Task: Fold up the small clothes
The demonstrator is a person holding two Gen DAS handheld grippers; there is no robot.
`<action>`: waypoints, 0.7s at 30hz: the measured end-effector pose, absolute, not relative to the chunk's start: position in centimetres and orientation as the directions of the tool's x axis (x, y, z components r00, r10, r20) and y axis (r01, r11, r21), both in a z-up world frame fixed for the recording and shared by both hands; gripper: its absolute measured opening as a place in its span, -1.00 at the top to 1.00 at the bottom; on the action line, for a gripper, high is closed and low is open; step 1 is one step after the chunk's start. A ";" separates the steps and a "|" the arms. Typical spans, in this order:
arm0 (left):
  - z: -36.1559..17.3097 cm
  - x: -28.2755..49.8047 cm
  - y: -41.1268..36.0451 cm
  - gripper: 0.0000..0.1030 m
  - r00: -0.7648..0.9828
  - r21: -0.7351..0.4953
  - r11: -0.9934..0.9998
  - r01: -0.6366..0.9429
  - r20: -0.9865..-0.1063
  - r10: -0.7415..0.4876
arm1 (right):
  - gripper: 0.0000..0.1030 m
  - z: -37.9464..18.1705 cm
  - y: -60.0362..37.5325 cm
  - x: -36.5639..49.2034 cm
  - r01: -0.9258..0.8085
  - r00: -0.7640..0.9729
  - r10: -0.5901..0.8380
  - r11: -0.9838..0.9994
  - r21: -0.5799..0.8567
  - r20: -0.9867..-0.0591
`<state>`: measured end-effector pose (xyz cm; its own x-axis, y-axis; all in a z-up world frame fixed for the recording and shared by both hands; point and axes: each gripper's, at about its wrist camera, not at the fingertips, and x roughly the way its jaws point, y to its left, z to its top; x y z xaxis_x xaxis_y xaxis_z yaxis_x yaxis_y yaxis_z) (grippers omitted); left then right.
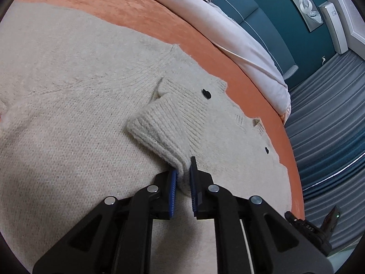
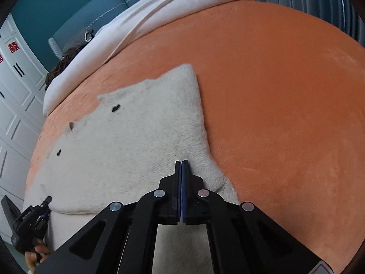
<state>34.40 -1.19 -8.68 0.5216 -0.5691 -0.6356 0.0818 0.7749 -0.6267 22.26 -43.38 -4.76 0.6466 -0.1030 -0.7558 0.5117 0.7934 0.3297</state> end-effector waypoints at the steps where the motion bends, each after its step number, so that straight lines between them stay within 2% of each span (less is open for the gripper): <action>1: -8.8 34.4 -1.1 0.78 0.523 -0.636 0.767 0.085 -0.627 -0.577 | 0.95 -4.1 -42.7 21.9 0.495 0.669 -0.128 0.812 0.310 -0.732; 4: -8.3 34.0 -0.3 0.73 0.518 -0.659 0.748 0.075 -0.615 -0.595 | 1.00 -7.2 -41.5 23.6 0.507 0.542 -0.175 0.848 0.154 -0.822; 5: -7.8 33.7 0.3 0.69 0.520 -0.660 0.748 0.068 -0.617 -0.591 | 1.00 -6.6 -41.0 23.1 0.512 0.558 -0.207 0.848 0.137 -0.803; 6: -6.9 33.2 1.7 0.64 0.543 -0.657 0.752 0.050 -0.614 -0.573 | 0.91 -5.7 -40.2 22.9 0.509 0.549 -0.222 0.853 0.113 -0.806; 7: -6.0 32.7 3.4 0.47 0.575 -0.661 0.750 0.040 -0.598 -0.558 | 0.71 -4.7 -39.3 22.5 0.496 0.561 -0.212 0.860 0.120 -0.801; 8: -5.1 32.3 5.7 0.19 0.611 -0.666 0.745 0.029 -0.578 -0.541 | 0.68 -4.0 -38.5 21.6 0.482 0.587 -0.190 0.863 0.151 -0.787; 9: -4.4 32.1 8.0 0.02 0.641 -0.659 0.752 0.003 -0.576 -0.507 | 0.61 -3.5 -37.4 20.6 0.454 0.616 -0.150 0.870 0.193 -0.773; 10: -3.8 32.0 11.1 -0.26 0.678 -0.641 0.766 -0.053 -0.587 -0.443 | 0.51 -3.5 -36.1 19.9 0.422 0.628 -0.110 0.880 0.218 -0.770; 11: -3.4 32.1 14.6 -0.40 0.705 -0.618 0.776 -0.122 -0.605 -0.371 | 0.49 -3.6 -35.0 18.9 0.401 0.632 -0.089 0.887 0.227 -0.770; 14: -3.4 33.3 24.8 -0.42 0.715 -0.542 0.773 -0.329 -0.678 -0.171 | 0.47 -5.0 -30.9 17.7 0.335 0.624 -0.054 0.920 0.204 -0.779; 16: -3.9 33.7 31.2 -0.41 0.698 -0.505 0.728 -0.464 -0.714 -0.050 | 0.30 -6.4 -28.7 17.2 0.323 0.599 -0.070 0.933 0.161 -0.798; 17: -4.2 33.7 34.1 -0.41 0.687 -0.497 0.691 -0.526 -0.727 0.000 | 0.28 -6.9 -27.9 16.9 0.337 0.603 -0.102 0.932 0.137 -0.791; 18: -4.5 33.7 36.4 -0.41 0.678 -0.499 0.654 -0.569 -0.735 0.029 | 0.22 -7.0 -27.2 16.7 0.347 0.618 -0.142 0.932 0.105 -0.773; 21: -5.3 33.9 41.5 -0.19 0.710 -0.586 0.553 -0.593 -0.704 0.017 | 0.12 -7.6 -26.1 17.1 0.344 0.603 -0.209 0.939 0.014 -0.770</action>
<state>33.90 41.46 -5.35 0.7103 0.0165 -0.7037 -0.5929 0.5528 -0.5856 17.09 -26.08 -7.63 0.6034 -0.2092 -0.7695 0.3436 0.9390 0.0142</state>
